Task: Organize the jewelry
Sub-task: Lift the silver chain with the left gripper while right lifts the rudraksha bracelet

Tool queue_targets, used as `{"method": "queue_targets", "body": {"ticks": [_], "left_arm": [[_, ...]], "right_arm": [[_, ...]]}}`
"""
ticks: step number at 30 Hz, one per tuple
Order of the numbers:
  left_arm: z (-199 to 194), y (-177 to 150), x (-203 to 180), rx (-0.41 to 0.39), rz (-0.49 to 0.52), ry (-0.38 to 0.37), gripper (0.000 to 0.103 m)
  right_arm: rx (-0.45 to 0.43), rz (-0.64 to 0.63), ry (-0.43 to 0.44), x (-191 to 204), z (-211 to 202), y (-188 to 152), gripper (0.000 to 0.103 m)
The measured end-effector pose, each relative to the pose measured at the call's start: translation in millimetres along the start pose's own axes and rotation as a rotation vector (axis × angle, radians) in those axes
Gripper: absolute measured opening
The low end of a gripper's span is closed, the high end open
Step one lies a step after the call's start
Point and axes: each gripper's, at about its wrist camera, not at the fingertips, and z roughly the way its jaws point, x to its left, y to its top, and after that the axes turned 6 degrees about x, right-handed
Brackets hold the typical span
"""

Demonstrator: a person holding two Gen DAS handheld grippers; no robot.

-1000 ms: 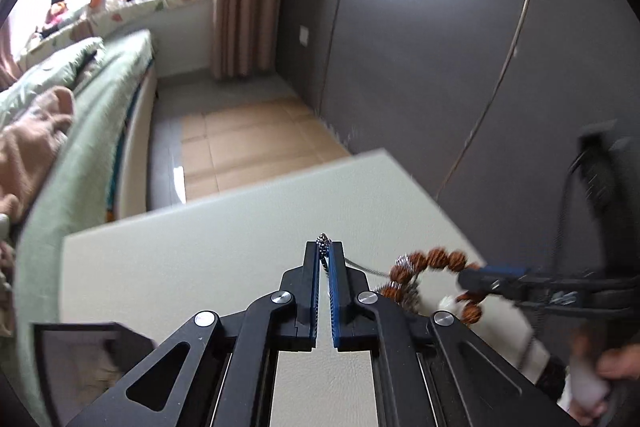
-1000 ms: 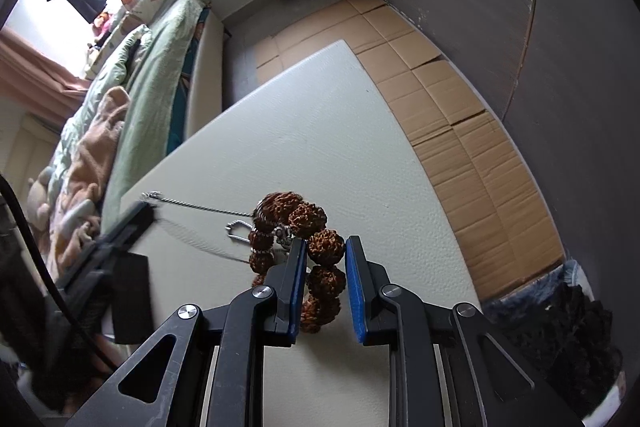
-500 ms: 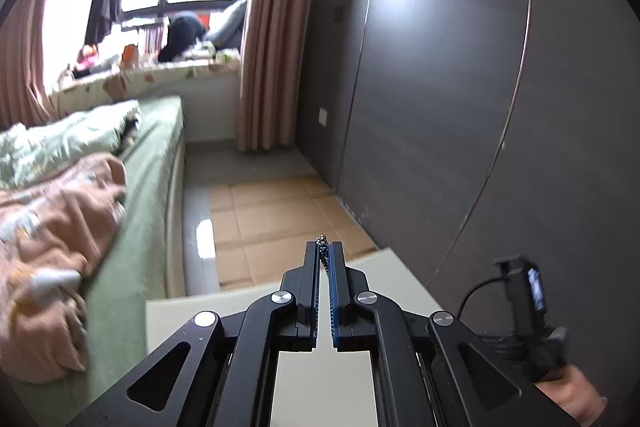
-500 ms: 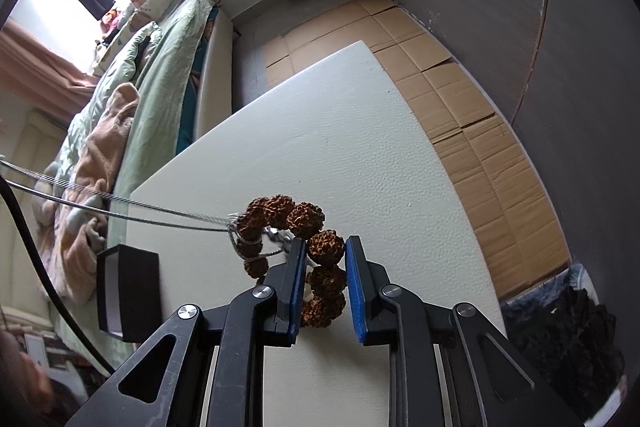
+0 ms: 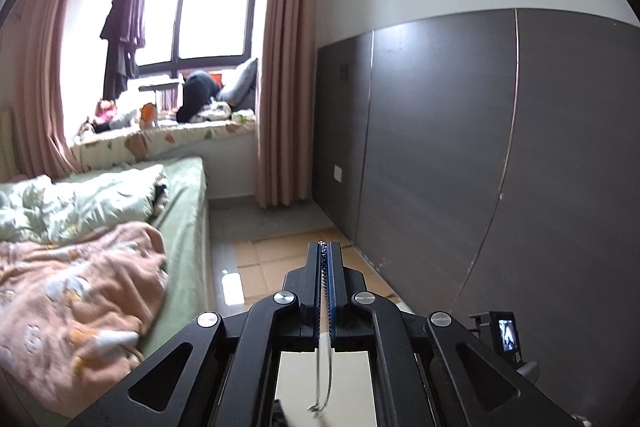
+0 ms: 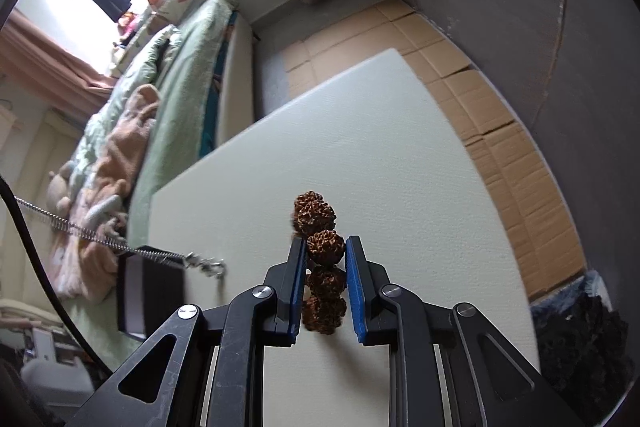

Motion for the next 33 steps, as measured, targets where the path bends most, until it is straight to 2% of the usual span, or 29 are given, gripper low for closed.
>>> {"method": "queue_targets", "body": {"ticks": [10, 16, 25, 33], "left_arm": [[-42, 26, 25, -0.079, 0.018, 0.085, 0.002], [-56, 31, 39, -0.101, 0.011, 0.110, 0.002], [-38, 14, 54, -0.055, 0.015, 0.131, 0.002], [-6, -14, 91, 0.006, -0.050, 0.152, 0.002]], "right_arm": [[-0.080, -0.067, 0.214, 46, -19, -9, 0.021], [-0.113, -0.136, 0.302, 80, -27, -17, 0.021], [-0.133, -0.189, 0.422, 117, -28, -31, 0.021], [-0.139, -0.245, 0.476, 138, -29, -40, 0.021]]}}
